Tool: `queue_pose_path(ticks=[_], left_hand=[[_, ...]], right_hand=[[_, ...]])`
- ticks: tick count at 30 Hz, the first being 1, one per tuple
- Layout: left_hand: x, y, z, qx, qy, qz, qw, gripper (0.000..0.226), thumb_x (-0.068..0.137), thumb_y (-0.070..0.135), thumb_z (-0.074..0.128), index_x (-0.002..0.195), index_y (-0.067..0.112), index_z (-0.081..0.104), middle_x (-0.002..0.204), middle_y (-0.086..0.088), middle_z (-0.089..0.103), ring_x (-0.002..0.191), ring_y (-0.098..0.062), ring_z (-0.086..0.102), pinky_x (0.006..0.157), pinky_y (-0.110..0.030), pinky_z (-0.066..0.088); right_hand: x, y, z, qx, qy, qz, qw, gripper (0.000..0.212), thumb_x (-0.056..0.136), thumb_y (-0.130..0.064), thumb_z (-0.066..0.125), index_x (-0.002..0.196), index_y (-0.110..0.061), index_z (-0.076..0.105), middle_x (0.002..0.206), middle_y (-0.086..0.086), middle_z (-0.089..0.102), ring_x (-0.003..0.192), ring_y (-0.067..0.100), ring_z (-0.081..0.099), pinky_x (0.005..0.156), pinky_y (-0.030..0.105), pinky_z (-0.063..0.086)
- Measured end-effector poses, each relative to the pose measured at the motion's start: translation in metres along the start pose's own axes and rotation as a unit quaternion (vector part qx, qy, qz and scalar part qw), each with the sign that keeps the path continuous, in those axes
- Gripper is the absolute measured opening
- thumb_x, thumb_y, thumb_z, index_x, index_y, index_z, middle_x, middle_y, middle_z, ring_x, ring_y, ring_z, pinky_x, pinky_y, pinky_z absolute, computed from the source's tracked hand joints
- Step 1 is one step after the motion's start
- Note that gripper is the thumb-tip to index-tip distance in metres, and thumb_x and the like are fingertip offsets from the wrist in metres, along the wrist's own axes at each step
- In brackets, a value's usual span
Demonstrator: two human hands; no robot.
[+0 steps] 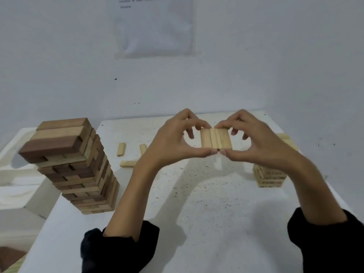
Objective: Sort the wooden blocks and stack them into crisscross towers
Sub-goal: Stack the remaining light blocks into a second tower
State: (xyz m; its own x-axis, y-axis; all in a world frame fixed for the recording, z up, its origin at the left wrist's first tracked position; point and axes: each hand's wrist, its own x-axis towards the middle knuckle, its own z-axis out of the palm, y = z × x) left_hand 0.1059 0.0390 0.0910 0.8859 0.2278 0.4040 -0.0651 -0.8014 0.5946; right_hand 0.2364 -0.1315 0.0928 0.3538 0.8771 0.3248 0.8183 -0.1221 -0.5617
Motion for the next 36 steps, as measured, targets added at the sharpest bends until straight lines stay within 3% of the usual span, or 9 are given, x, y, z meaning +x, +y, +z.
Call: queue_pose_path(ticks=[3, 9, 20, 25, 28, 36], left_hand=[[0.022, 0.022, 0.007, -0.004, 0.007, 0.019, 1.000, 0.056, 0.054, 0.067, 0.069, 0.101, 0.037, 0.064, 0.094, 0.018, 0.051, 0.077, -0.001, 0.054, 0.069, -0.022, 0.047], [0.056, 0.051, 0.046, -0.024, -0.016, 0.022, 0.999, 0.050, 0.065, 0.050, 0.081, 0.107, 0.028, 0.066, 0.095, 0.017, 0.048, 0.075, -0.003, 0.055, 0.067, -0.018, 0.045], [0.064, 0.062, 0.096, -0.040, -0.065, -0.026, 0.997, 0.055, 0.064, 0.052, 0.080, 0.109, 0.023, 0.065, 0.098, 0.013, 0.047, 0.078, 0.001, 0.050, 0.067, -0.019, 0.039], [0.065, 0.065, 0.101, -0.022, -0.063, -0.031, 0.997, 0.056, 0.065, 0.053, 0.080, 0.111, 0.023, 0.064, 0.098, 0.014, 0.046, 0.074, 0.006, 0.047, 0.064, -0.017, 0.037], [0.065, 0.065, 0.103, -0.014, -0.068, -0.034, 0.997, 0.057, 0.065, 0.055, 0.079, 0.110, 0.024, 0.064, 0.099, 0.014, 0.046, 0.074, 0.006, 0.046, 0.069, -0.021, 0.040], [0.063, 0.066, 0.109, 0.006, -0.069, -0.041, 0.997, 0.060, 0.064, 0.059, 0.077, 0.112, 0.025, 0.062, 0.101, 0.012, 0.048, 0.072, 0.004, 0.044, 0.087, -0.037, 0.046]], right_hand=[[-0.003, 0.003, -0.033, -0.021, 0.008, 0.006, 1.000, 0.051, 0.059, -0.065, 0.054, 0.108, -0.051, 0.048, 0.105, -0.022, 0.044, 0.095, -0.003, 0.047, 0.071, 0.005, 0.035], [-0.021, 0.033, -0.080, -0.023, -0.009, 0.050, 0.998, 0.054, 0.058, -0.064, 0.058, 0.110, -0.050, 0.052, 0.105, -0.020, 0.048, 0.100, 0.000, 0.050, 0.077, 0.015, 0.040], [-0.045, 0.078, -0.089, 0.017, -0.066, 0.108, 0.992, 0.059, 0.056, -0.062, 0.063, 0.112, -0.047, 0.055, 0.110, -0.017, 0.051, 0.109, 0.000, 0.048, 0.089, 0.017, 0.040], [-0.046, 0.088, -0.089, 0.028, -0.073, 0.104, 0.991, 0.058, 0.056, -0.063, 0.062, 0.112, -0.057, 0.053, 0.105, -0.025, 0.049, 0.110, -0.001, 0.048, 0.085, 0.010, 0.042], [-0.047, 0.092, -0.089, 0.029, -0.072, 0.102, 0.992, 0.057, 0.056, -0.063, 0.062, 0.112, -0.062, 0.049, 0.106, -0.027, 0.049, 0.110, -0.002, 0.048, 0.083, 0.007, 0.041], [-0.052, 0.098, -0.087, 0.015, -0.062, 0.110, 0.992, 0.062, 0.059, -0.060, 0.074, 0.114, -0.061, 0.046, 0.112, -0.018, 0.051, 0.108, -0.003, 0.047, 0.086, 0.014, 0.040]])
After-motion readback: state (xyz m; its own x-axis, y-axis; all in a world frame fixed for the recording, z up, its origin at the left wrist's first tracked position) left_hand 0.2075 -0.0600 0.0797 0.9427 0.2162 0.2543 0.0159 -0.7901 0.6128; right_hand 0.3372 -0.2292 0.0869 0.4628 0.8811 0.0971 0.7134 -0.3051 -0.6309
